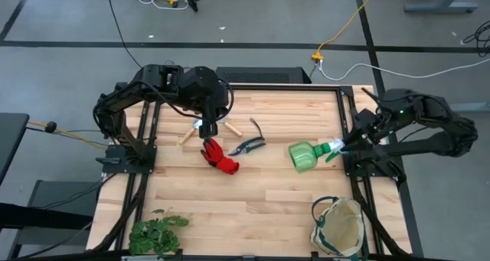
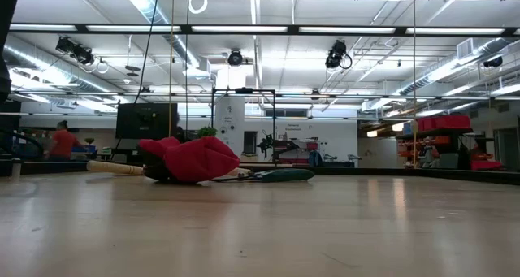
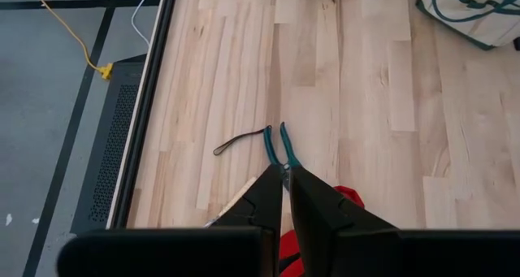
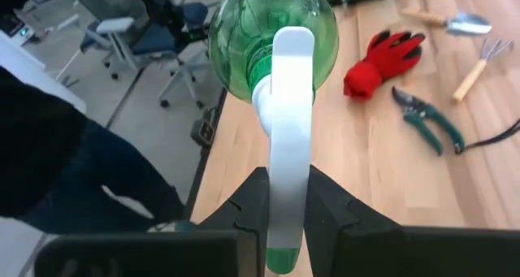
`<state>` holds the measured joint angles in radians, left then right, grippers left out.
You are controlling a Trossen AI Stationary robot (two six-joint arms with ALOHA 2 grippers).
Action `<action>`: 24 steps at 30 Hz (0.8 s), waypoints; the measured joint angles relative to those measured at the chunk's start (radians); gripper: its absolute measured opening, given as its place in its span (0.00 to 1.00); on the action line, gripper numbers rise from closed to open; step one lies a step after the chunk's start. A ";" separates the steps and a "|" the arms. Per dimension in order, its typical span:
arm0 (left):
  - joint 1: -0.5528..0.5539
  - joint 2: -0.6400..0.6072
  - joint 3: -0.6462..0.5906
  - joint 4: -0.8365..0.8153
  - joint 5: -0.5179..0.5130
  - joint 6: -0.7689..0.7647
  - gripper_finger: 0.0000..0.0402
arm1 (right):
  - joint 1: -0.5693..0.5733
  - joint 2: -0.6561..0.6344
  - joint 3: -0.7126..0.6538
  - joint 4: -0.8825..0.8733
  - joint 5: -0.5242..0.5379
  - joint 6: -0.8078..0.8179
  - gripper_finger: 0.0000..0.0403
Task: Pick & Place Garden tools in Gardening bag
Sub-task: Put the green spray into the gardening bag
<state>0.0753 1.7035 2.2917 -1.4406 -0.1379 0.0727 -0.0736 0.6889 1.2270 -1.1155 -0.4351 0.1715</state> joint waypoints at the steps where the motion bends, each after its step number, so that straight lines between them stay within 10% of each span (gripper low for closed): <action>1: 0.000 0.000 0.000 0.000 0.000 0.000 0.07 | 0.007 0.005 0.000 -0.007 0.000 0.000 0.13; 24: 0.000 0.000 0.000 0.073 0.000 0.048 0.07 | 0.158 0.062 0.000 -0.262 -0.026 -0.246 0.13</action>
<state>0.0753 1.7035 2.2917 -1.3673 -0.1379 0.1207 0.0848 0.7509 1.2270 -1.3777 -0.4614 -0.0742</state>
